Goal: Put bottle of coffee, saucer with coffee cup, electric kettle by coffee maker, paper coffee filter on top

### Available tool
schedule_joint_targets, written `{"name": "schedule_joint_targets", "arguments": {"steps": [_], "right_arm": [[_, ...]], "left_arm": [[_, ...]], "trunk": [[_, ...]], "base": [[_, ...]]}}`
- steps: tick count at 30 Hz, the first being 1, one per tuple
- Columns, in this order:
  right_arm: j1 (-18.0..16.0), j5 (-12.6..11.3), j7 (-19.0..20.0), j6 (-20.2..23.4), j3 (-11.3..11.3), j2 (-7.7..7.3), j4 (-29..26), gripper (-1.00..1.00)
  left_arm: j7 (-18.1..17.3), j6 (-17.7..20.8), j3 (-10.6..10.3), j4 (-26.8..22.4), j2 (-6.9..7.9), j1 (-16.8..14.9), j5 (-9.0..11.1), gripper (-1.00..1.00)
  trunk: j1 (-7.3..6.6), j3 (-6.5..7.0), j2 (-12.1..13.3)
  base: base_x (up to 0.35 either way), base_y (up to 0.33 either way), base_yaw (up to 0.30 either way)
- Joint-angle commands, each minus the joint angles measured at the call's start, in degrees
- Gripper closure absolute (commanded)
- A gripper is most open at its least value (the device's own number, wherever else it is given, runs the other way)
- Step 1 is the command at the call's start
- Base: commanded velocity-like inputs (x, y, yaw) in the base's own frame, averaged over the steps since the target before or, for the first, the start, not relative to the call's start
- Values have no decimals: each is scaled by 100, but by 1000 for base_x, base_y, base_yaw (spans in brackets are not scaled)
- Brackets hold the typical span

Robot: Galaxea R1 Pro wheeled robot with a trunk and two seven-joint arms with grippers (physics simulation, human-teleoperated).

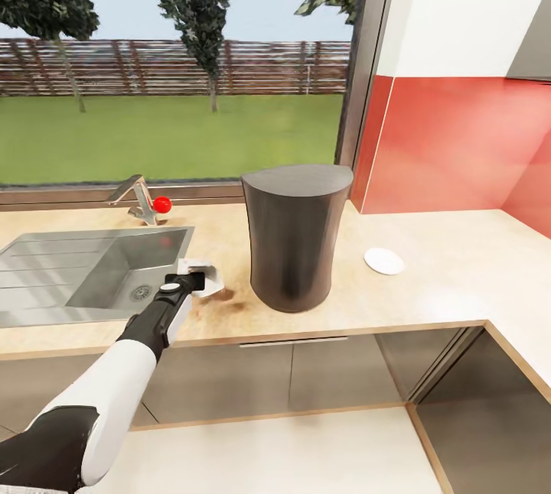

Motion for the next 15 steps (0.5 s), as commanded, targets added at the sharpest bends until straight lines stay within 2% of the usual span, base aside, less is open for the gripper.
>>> {"name": "schedule_joint_targets", "arguments": {"steps": [1, 6, 15], "right_arm": [[0, 46, -1, -15, -43, 3, -2, -100], [-1, 33, -1, -15, -49, 4, -21, -100], [-5, 23, 7, -15, -54, 4, -104, -100]], "left_arm": [[14, 44, 1, -43, 3, -18, -24, 100], [-11, 274, 2, -334, 43, -278, -24, 100], [-27, 1025, 2, -875, 82, -920, -15, 100]], "trunk": [[3, -11, -10], [3, -11, -10], [3, -11, -10]], "base": [[0, 0, 0], [0, 0, 0], [0, 0, 0]]}}
